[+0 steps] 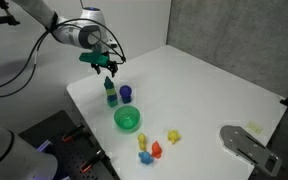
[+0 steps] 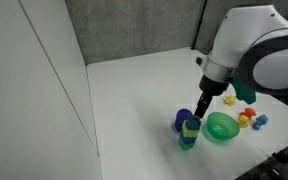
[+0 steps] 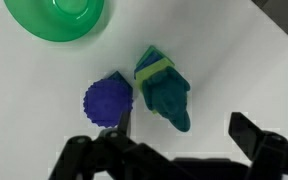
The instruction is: Put the green bear plush toy in the green bowl
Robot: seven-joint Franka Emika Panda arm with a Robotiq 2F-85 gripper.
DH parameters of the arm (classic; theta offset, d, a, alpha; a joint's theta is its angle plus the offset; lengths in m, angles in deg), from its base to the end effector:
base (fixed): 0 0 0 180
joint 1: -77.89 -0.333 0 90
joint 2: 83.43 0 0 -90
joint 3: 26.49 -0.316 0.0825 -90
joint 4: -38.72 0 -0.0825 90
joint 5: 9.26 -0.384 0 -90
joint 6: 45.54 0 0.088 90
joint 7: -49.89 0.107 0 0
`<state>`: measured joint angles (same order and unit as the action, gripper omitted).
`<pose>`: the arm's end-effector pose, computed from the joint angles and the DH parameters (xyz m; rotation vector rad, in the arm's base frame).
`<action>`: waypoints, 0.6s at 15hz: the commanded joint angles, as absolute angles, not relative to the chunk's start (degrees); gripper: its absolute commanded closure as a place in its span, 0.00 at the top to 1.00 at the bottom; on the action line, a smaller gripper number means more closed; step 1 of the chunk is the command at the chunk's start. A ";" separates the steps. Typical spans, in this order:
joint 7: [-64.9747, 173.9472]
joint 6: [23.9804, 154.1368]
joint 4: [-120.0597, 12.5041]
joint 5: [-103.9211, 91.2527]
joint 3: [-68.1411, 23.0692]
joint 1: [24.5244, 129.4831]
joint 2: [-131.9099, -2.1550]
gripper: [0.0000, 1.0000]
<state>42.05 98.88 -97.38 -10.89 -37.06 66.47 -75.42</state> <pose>0.4694 0.1901 0.2664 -3.0041 -0.7602 -0.0035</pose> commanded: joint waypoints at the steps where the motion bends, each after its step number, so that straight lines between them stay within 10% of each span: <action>1: 40.44 101.46 -95.54 -10.95 -38.05 66.81 -71.83 1.00; 4: 41.52 102.46 -95.22 -9.28 -37.93 66.59 -69.79 1.00; 9: 43.33 103.72 -94.53 -5.50 -37.29 65.93 -67.72 0.47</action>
<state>41.89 102.88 -96.02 -8.06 -37.75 66.42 -69.14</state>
